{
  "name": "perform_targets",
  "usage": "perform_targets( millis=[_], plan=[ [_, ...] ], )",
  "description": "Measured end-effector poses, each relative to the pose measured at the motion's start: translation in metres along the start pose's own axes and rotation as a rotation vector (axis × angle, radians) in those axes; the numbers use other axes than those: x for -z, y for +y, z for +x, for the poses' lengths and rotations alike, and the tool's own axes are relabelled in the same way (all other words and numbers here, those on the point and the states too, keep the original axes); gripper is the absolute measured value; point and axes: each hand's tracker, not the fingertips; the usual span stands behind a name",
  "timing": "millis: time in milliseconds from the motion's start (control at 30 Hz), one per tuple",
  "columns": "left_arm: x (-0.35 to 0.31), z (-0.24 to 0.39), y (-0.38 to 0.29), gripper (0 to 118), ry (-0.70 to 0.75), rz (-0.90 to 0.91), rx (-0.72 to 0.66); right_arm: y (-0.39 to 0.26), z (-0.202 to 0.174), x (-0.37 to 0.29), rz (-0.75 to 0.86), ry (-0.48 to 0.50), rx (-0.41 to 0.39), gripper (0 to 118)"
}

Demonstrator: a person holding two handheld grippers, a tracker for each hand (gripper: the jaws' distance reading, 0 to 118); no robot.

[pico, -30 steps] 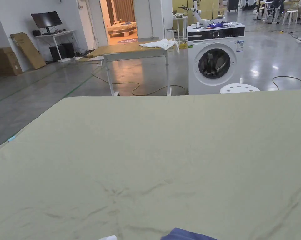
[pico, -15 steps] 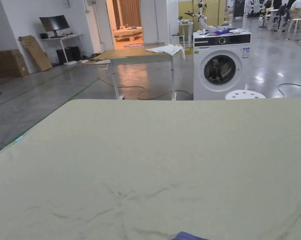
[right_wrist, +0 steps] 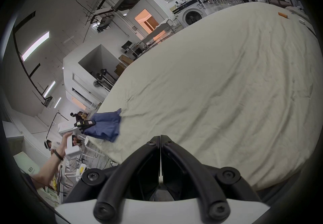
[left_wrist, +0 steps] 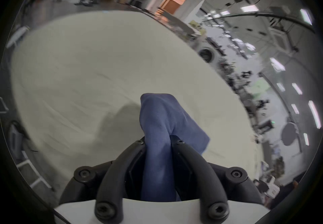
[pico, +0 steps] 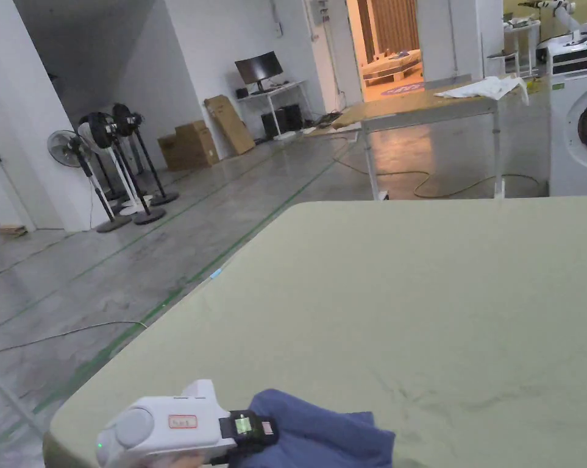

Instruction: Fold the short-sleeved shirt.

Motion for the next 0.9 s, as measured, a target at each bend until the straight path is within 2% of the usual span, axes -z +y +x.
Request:
perform_targets(
  millis=[133, 167, 233, 267, 300, 367, 433, 500, 600, 700, 833, 900],
  plan=[
    [-0.001, -0.041, 0.031, 19, 0.059, -0.019, -0.063, -0.002, 0.014, -0.015, -0.017, -0.073, -0.014, 0],
    [0.002, -0.046, 0.032, 24, 0.053, -0.041, -0.039, -0.001, 0.016, -0.017, -0.013, -0.084, -0.007, 0],
    [0.008, -0.046, 0.032, 51, 0.135, 0.008, 0.05, 0.001, 0.017, -0.022, 0.005, -0.106, 0.007, 0],
    [0.01, -0.047, 0.034, 71, 0.22, 0.025, 0.059, 0.002, 0.015, -0.025, 0.011, -0.112, 0.004, 0],
    [0.01, -0.048, 0.036, 76, 0.312, 0.031, 0.046, 0.003, 0.014, -0.027, 0.024, -0.117, -0.004, 0],
    [-0.002, -0.046, 0.044, 76, 0.388, 0.086, 0.053, 0.008, 0.009, -0.032, 0.043, -0.123, -0.029, 0],
    [-0.033, -0.029, 0.047, 75, 0.424, 0.266, 0.084, 0.011, 0.002, -0.038, 0.09, -0.14, -0.094, 0],
    [-0.068, -0.001, 0.043, 75, 0.341, 0.416, 0.177, 0.015, -0.005, -0.044, 0.126, -0.159, -0.153, 0],
    [-0.122, 0.057, 0.021, 76, 0.197, 0.539, 0.323, 0.022, -0.021, -0.058, 0.214, -0.198, -0.256, 0],
    [-0.156, 0.119, -0.017, 76, 0.137, 0.618, 0.457, 0.03, -0.037, -0.071, 0.302, -0.216, -0.323, 0],
    [-0.158, 0.181, -0.088, 76, 0.033, 0.773, 0.61, 0.04, -0.063, -0.088, 0.431, -0.215, -0.413, 0],
    [-0.152, 0.204, -0.124, 76, -0.072, 0.74, 0.617, 0.041, -0.072, -0.094, 0.485, -0.201, -0.44, 0]
  ],
)
